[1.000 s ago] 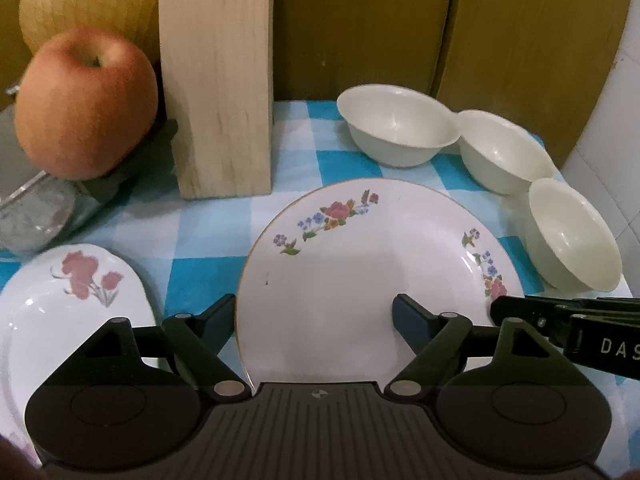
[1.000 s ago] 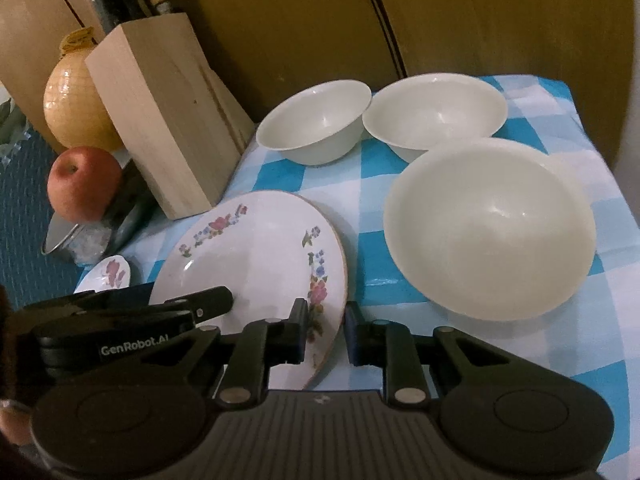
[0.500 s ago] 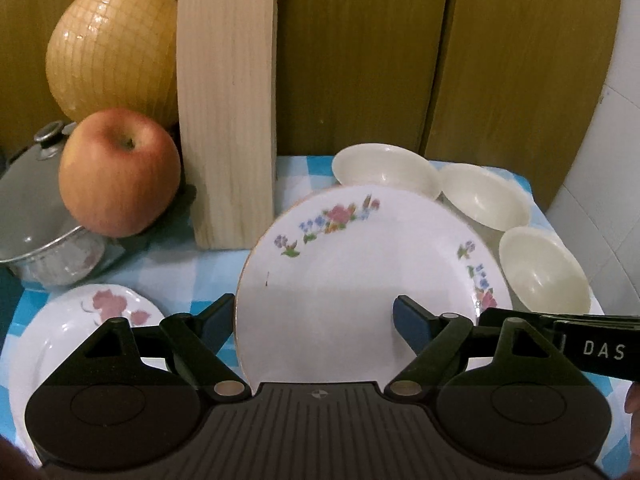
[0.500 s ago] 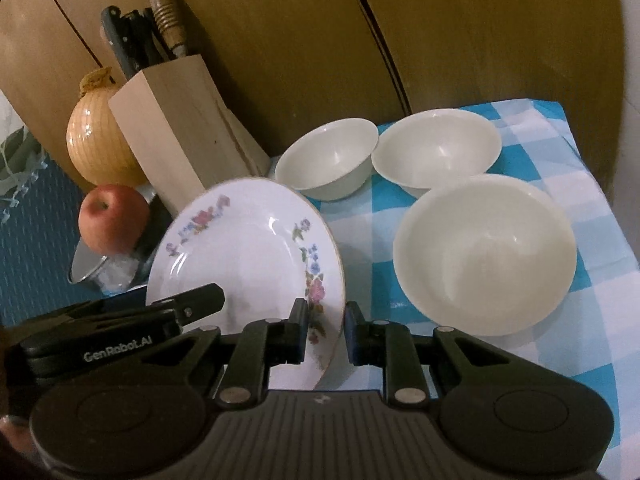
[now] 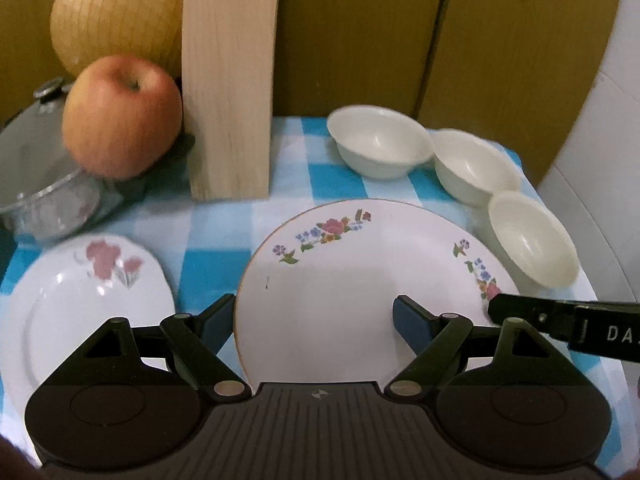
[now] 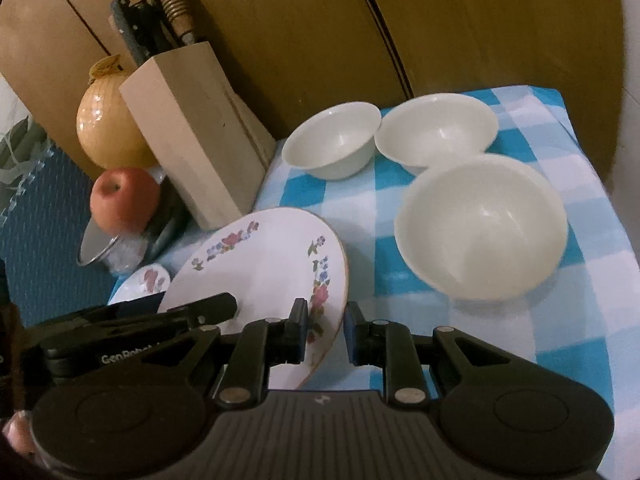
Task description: Organize plates and bowls
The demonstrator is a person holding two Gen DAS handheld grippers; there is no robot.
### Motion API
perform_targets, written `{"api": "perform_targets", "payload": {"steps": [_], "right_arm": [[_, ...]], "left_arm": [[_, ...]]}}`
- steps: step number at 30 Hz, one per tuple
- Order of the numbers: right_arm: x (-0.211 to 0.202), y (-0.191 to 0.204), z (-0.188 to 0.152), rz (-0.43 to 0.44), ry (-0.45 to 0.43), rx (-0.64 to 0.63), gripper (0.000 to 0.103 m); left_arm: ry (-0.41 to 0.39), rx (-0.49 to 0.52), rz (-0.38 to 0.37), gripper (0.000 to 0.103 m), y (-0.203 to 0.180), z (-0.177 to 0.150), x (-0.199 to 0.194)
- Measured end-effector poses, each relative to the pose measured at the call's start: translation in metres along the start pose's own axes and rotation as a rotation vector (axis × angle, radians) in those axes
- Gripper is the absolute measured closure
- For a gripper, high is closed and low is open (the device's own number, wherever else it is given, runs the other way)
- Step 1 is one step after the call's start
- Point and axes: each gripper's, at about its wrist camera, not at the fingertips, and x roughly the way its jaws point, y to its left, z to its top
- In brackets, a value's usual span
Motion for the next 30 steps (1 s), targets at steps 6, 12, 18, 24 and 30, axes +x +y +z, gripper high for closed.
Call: {"api": "perform_targets", "payload": {"steps": [6,12,18,24,30], "right_arm": [[-0.024,-0.003,-0.025,-0.003,0.035,-0.003,0.089],[-0.046,-0.007,-0.048,-0.012,0.065,-0.008,0.089],[-0.062,-0.009,-0.073,-0.005,0.110,-0.038,0.089],[-0.071,-0.011,-0.090,-0.030,0.145,-0.081,0.088],[-0.088,-0.015,-0.096,-0.049,0.098,-0.092,0.087]], "left_arm": [[0.019,0.039,-0.001,0.016,-0.014,-0.025,-0.022],[0.052,0.060,-0.016,0.016,-0.024,-0.052,-0.039],[0.110,0.067,-0.035,0.016,-0.027,-0.077,-0.051],[0.115,0.048,-0.067,0.021,-0.022,-0.089,-0.065],[0.037,-0.009,-0.052,0.016,-0.010,-0.085,-0.087]]}}
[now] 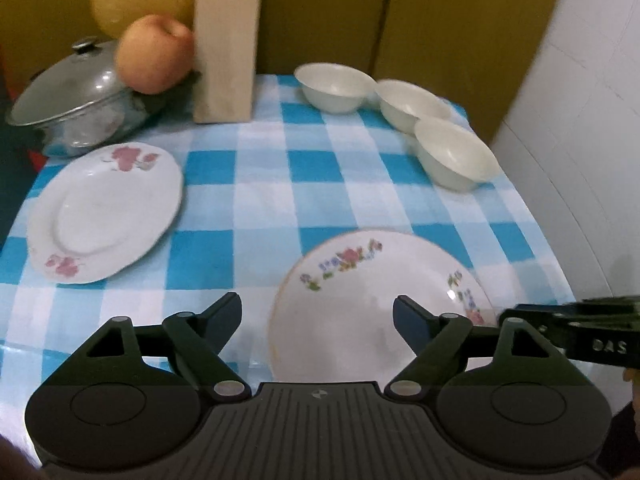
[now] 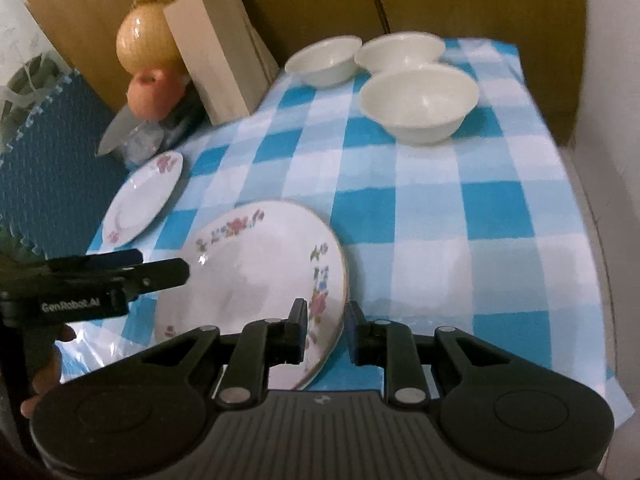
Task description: Organize plates and bowls
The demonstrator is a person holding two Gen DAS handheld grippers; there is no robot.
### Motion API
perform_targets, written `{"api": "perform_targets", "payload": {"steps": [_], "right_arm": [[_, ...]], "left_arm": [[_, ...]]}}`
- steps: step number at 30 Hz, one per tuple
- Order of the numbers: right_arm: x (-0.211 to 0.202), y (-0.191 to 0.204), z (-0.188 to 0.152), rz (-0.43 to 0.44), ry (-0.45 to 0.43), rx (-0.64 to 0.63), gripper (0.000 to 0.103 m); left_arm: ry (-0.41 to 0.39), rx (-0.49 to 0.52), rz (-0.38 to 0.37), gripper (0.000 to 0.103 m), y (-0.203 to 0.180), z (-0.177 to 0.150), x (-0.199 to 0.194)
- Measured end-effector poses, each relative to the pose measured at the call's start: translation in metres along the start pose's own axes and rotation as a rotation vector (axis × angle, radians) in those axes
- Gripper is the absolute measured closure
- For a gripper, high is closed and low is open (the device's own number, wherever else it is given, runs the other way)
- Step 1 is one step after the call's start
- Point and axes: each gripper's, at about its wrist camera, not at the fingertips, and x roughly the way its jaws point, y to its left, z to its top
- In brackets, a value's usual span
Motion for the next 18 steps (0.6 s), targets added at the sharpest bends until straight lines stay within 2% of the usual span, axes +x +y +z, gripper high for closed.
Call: {"api": "perform_targets", "payload": {"steps": [5,8,9,13,18], "right_arm": [[-0.004,0.012,0.006,-0.010,-0.045,-0.030,0.087],[0.003,0.034,0.018,-0.005,-0.068,-0.093,0.087],[0.008,0.044,0.025,0.002,-0.076,-0.116,0.087],[0.035,0.086,0.047,0.070,-0.074,-0.183,0.087],[0.087,0.131,0.073,0.132,-0.055,-0.193,0.086]], "left_arm": [[-0.046,-0.076,0.069,0.015,0.022,0.009,-0.010],[-0.096,-0.177,0.129,0.011,0.053,0.017,-0.019],[-0.105,-0.210,0.170,0.010,0.064,0.019,-0.020],[-0.128,-0.293,0.296,0.010,0.101,0.024,-0.018],[-0.102,-0.372,0.339,0.010,0.138,0.030,-0.005]]}}
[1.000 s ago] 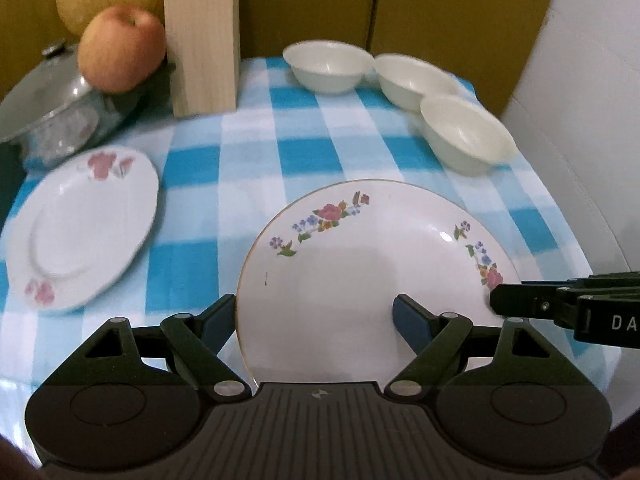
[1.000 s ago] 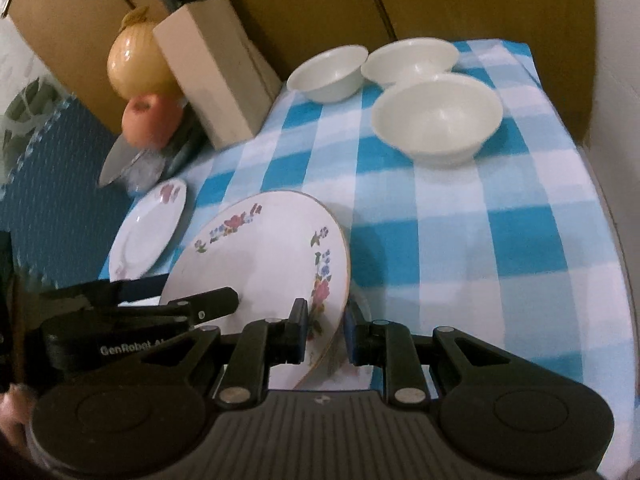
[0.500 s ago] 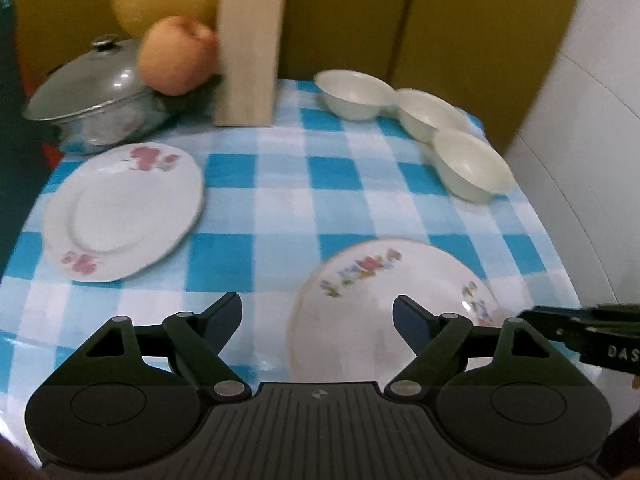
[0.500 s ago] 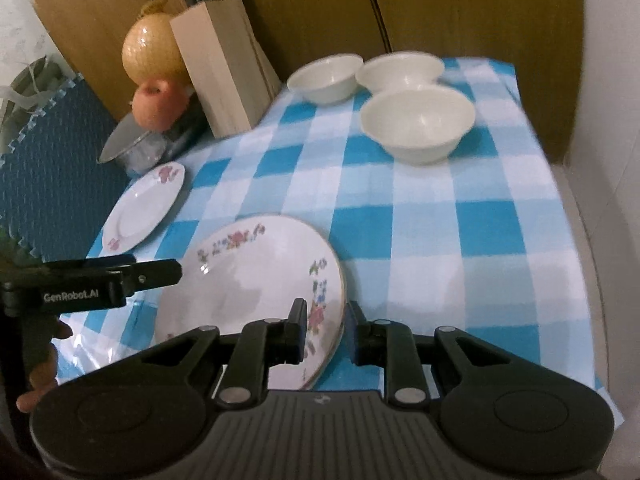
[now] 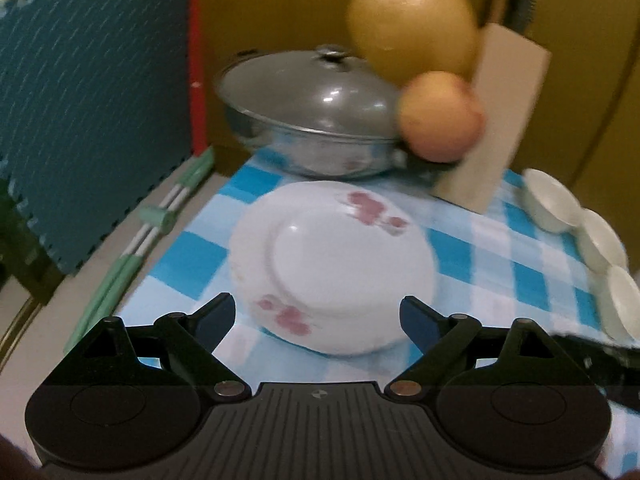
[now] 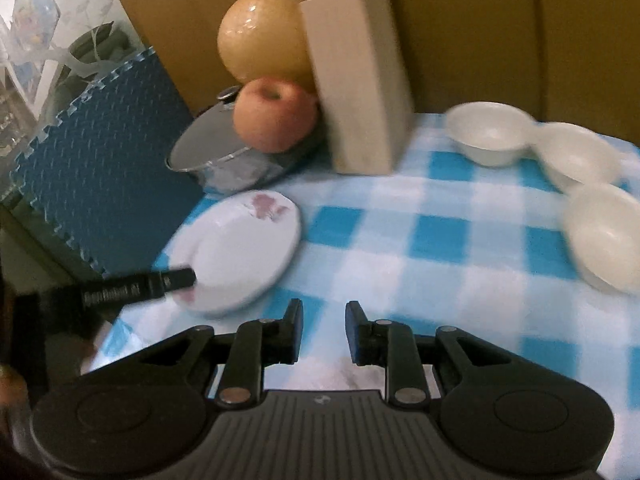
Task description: Organize plates and bowls
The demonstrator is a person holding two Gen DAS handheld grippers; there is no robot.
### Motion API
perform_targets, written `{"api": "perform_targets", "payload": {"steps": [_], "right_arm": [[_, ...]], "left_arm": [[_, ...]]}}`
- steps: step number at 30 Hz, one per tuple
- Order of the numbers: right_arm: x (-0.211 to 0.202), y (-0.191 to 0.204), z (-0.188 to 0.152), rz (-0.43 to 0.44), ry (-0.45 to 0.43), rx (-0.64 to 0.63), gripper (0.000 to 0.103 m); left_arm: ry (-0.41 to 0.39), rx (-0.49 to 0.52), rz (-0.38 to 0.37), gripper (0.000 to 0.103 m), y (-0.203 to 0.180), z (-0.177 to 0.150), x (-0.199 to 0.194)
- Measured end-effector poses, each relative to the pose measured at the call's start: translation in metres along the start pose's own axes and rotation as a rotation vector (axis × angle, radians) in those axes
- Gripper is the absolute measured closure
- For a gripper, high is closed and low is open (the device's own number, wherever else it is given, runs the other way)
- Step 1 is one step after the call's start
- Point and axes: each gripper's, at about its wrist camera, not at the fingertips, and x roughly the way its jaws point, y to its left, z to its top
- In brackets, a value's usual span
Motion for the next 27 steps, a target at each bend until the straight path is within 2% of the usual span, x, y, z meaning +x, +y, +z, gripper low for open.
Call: {"api": "perform_targets", "payload": {"steps": [4,8,13,16,20,22,25,27], "right_arm": [[0.045,0.013,0.021,0.008,0.021,0.013,0.085],[0.081,0.016,0.033,0.009,0.068,0.035,0.085],[0.109,0.017,0.040,-0.017,0.088,0.022,0.085],[0.119,0.011,0.041,0.010,0.090,0.049,0.084],[0.129,0.007,0.044,0.064,0.082,0.060,0.084],[0.133,0.010,0.044,0.087,0.084,0.038,0.084],[0.135,0.016,0.045,0.090,0.083,0.003,0.082],[0.135,0.014,0.045,0.095,0.081,-0.007,0.085]], "left_arm": [[-0.011,-0.026,0.051,0.010,0.022,0.010,0.021],[0.040,-0.084,-0.008,0.010,0.043,0.014,0.043],[0.039,-0.095,-0.030,0.010,0.048,0.019,0.063],[0.054,-0.098,-0.062,0.011,0.048,0.023,0.079],[0.036,0.003,-0.038,0.009,0.031,0.023,0.084],[0.025,0.073,-0.021,0.003,0.021,0.020,0.089],[0.014,0.090,-0.037,0.001,0.019,0.019,0.092],[0.014,0.089,-0.039,0.002,0.021,0.020,0.093]]}}
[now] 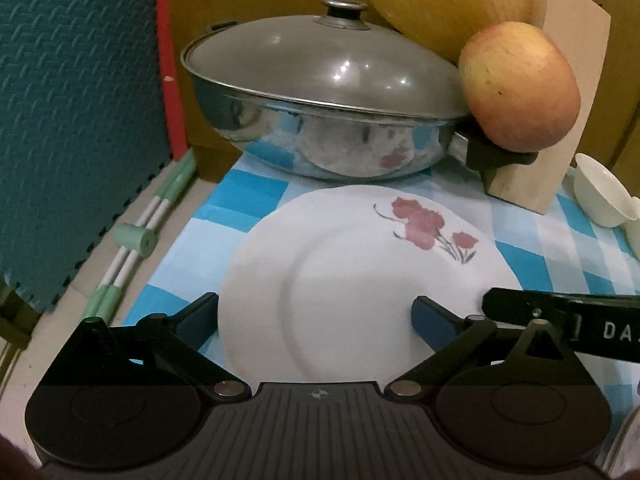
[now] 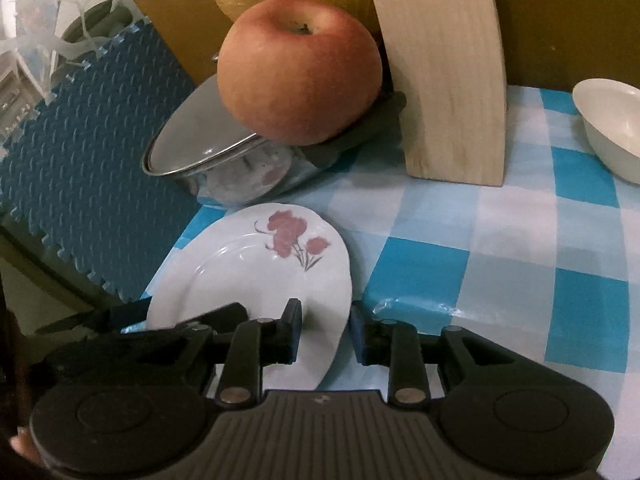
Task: Organize plates and bowls
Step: 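Grasp that plate's rim with the right gripper and lift it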
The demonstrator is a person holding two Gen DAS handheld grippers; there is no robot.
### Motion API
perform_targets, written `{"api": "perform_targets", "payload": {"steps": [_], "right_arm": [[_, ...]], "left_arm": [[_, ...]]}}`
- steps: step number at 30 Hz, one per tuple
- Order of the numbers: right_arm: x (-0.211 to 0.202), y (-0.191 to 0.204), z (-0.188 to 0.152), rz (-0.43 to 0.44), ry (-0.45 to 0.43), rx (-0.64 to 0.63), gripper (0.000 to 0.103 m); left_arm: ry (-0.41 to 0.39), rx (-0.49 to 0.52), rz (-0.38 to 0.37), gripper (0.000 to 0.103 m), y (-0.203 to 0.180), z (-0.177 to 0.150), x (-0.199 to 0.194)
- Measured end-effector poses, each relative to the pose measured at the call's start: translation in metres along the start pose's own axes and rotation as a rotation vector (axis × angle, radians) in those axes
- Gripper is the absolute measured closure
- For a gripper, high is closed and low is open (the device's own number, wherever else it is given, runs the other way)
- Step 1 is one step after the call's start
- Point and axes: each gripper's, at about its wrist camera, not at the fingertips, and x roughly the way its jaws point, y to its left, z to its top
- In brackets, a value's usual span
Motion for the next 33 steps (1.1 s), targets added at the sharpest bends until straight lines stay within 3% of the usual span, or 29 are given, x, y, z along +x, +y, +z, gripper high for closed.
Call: {"api": "perform_targets", "payload": {"steps": [8,17,33], "right_arm": [[-0.002,-0.003,-0.001,0.011,0.011,0.010,0.086],[-0.033,-0.007,0.002,0.020,-0.031,0.059,0.086],[-0.082,-0.027,-0.014,-0.018,-0.077,0.074,0.087]], "left_arm": [[0.009,-0.021,-0.016,0.006,0.000,-0.002,-0.006],[0.046,-0.109,-0.096,0.011,0.003,0.001,-0.017],[0.010,0.006,-0.138,0.015,-0.041,-0.005,-0.049]]}}
